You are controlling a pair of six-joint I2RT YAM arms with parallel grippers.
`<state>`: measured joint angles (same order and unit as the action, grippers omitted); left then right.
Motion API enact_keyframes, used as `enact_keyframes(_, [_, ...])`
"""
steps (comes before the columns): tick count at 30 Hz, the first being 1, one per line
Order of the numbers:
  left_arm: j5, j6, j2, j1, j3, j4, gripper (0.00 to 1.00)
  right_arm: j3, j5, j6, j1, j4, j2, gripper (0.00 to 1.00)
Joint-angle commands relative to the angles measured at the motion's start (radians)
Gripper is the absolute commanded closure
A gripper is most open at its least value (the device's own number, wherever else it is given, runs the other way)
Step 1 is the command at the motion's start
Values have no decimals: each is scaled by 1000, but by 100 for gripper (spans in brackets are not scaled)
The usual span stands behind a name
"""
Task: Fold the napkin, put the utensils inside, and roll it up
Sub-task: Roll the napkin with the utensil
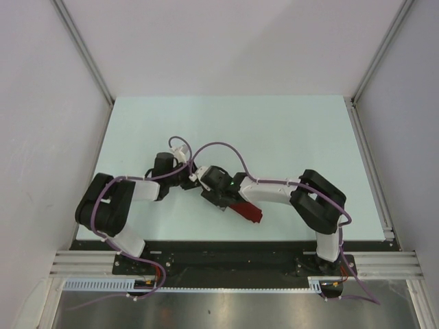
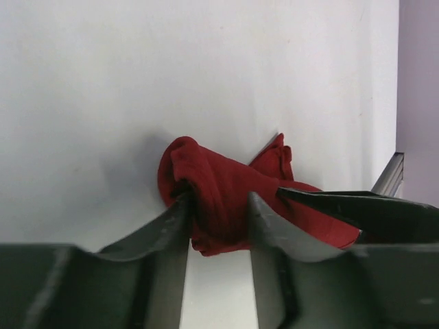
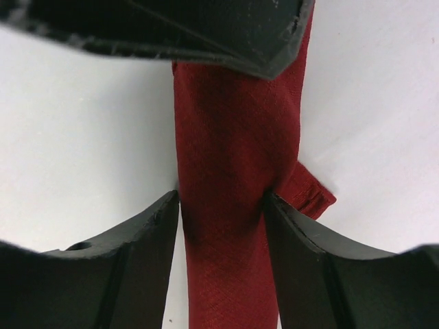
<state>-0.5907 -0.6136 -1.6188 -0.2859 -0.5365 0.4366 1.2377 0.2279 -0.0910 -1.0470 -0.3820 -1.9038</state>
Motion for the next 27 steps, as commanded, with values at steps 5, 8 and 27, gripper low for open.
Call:
enact_keyframes(5, [54,5,94,2,-53,-29,30,-44,-217,8,91,-9,-57,68])
enact_keyframes(8, [84,8,123,11,-37,-36,27,-41,-384,23,143,-9,-51,78])
enact_keyframes(27, [-49,-80,11,-25,44,208,34,2,-927,59,338,9,-170,84])
